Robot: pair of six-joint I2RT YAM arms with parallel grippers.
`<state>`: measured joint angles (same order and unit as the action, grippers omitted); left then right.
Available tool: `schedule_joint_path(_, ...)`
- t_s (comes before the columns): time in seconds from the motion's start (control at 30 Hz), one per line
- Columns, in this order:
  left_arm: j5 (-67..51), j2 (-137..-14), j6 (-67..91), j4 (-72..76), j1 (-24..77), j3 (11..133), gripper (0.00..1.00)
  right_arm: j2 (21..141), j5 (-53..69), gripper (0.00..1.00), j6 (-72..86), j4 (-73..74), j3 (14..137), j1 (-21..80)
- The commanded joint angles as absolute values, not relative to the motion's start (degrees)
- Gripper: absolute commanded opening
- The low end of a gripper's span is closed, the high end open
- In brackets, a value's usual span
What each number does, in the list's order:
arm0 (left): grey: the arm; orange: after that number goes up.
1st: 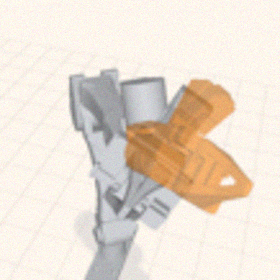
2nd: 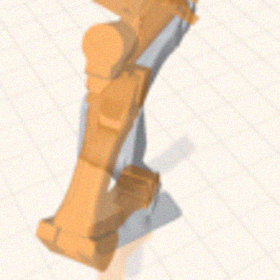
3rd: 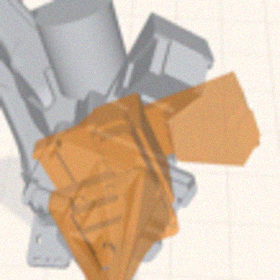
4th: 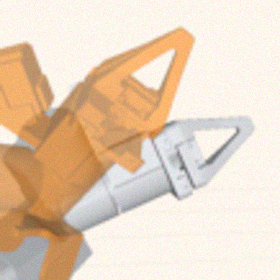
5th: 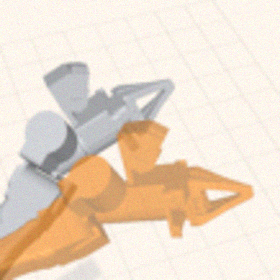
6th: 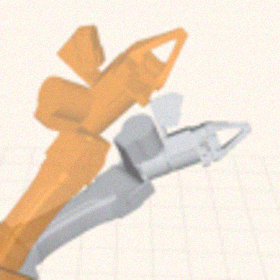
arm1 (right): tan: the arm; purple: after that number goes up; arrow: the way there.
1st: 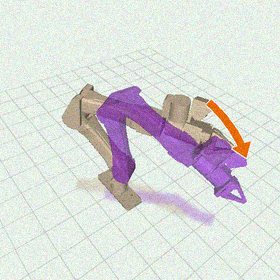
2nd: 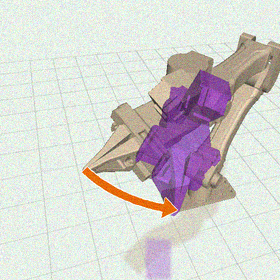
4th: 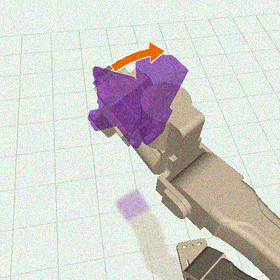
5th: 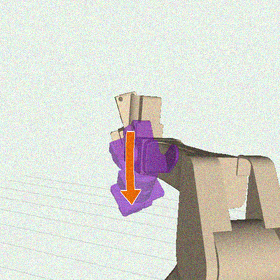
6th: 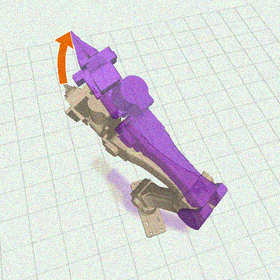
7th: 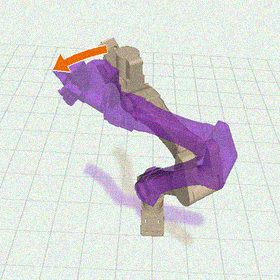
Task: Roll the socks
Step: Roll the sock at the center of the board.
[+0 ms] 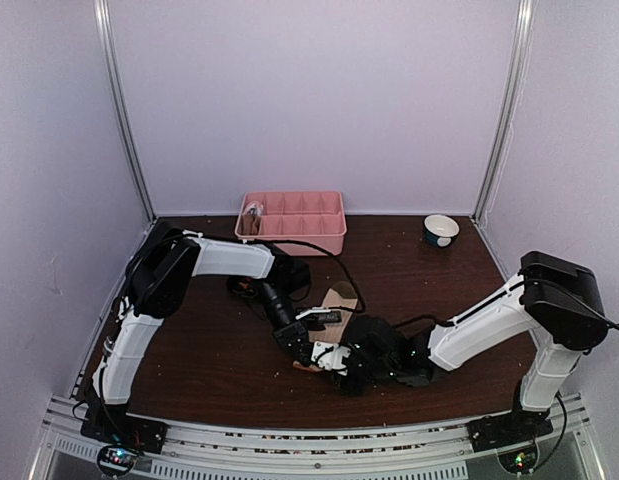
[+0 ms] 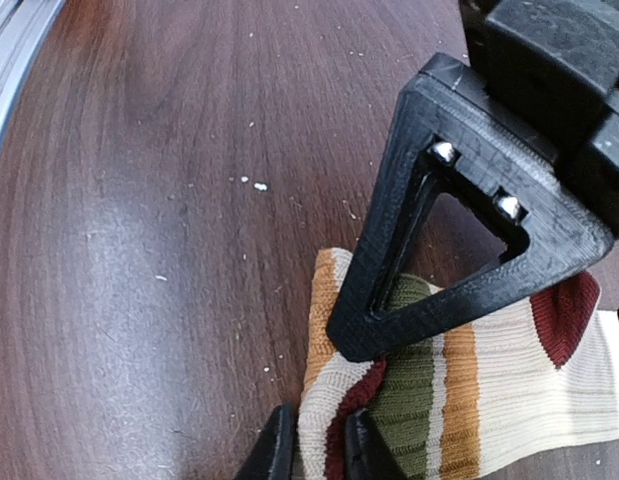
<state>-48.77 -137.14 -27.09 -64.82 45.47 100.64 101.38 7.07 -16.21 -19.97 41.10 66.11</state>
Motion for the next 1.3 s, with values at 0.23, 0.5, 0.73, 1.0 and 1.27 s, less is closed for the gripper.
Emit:
schedule_joint_path(0.23, -27.3, -142.7, -28.1, -63.0, 45.1, 97.2, 0.0, 101.6, 10.1, 0.02, -11.7, -20.8, 41.7, 64.8)
schedule_joint_path(0.5, -29.7, -138.4, -28.9, -61.7, 44.9, 95.4, 0.04, 105.1, 15.9, 0.0, -3.7, -15.9, 43.2, 59.6)
schedule_joint_path(0.73, -27.7, -118.9, -25.5, -46.1, 43.7, 82.9, 0.78, 108.9, 27.6, 0.0, 7.1, -9.5, 45.0, 53.6)
schedule_joint_path(1.0, -12.5, -104.1, -14.7, -32.6, 39.1, 73.4, 0.98, 113.0, 31.5, 0.0, 11.7, -7.0, 45.2, 52.1)
schedule_joint_path(1.27, -30.2, -98.1, -30.1, -29.0, 37.3, 66.8, 0.98, 114.6, 30.9, 0.0, 12.8, -4.6, 44.0, 51.0)
